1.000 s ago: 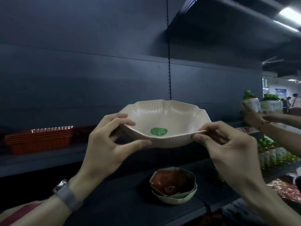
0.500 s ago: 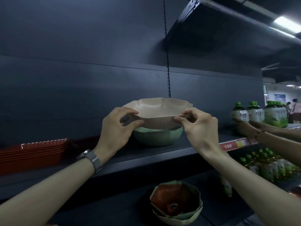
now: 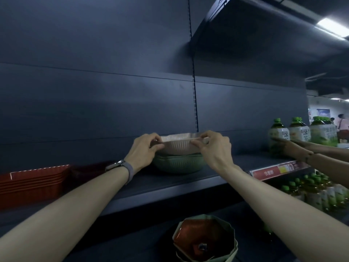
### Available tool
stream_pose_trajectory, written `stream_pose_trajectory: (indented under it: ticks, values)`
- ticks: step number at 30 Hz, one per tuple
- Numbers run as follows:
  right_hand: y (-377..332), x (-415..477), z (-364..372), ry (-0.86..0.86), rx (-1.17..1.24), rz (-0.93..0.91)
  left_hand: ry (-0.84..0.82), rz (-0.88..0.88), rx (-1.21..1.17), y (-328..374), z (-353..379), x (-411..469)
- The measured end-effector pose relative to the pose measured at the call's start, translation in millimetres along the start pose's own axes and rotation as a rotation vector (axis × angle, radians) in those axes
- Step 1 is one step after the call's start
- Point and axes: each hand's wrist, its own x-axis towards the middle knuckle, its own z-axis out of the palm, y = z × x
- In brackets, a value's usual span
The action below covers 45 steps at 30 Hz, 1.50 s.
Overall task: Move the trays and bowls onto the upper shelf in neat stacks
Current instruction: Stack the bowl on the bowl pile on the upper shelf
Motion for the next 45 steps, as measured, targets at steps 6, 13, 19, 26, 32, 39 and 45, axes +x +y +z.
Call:
stream_pose_trajectory:
  ticks: [6,13,19,26,32,39,45]
  values:
    - [6.9,6.9,7.8,-0.226,-0.192,0.013,-0.076,-0.006,0.055,-21.2,7.2,6.3]
    - [22.1,12.8,15.4,-0.307,-0.251,0.05,-0.183,-0.071,0.131,-22.9,7.7,7.2]
    - [33.2,3.8,15.0,-0.349,-0.189,0.05,-0.237,-0.172,0.158,-16.5,6.8,0.2]
    - [43.6,-11.3,8.2,-0.387,-0.166,-0.002,-0.253,-0.126,0.145,2.9,15.9,-15.5]
    - [39.9,-27.2,-0.9,-0.247,-0.144,-0.048,-0.214,-0.122,0.139,18.9,10.2,-28.2]
    - [32.4,-50.4,-6.5,-0.148,-0.055,-0.141,-0.077,-0.037,-0.035,58.2,8.3,-62.1]
    - [34.1,-88.6,-13.6,-0.135,0.043,-0.184,-0.1,-0.001,-0.19,84.0,24.9,-118.7]
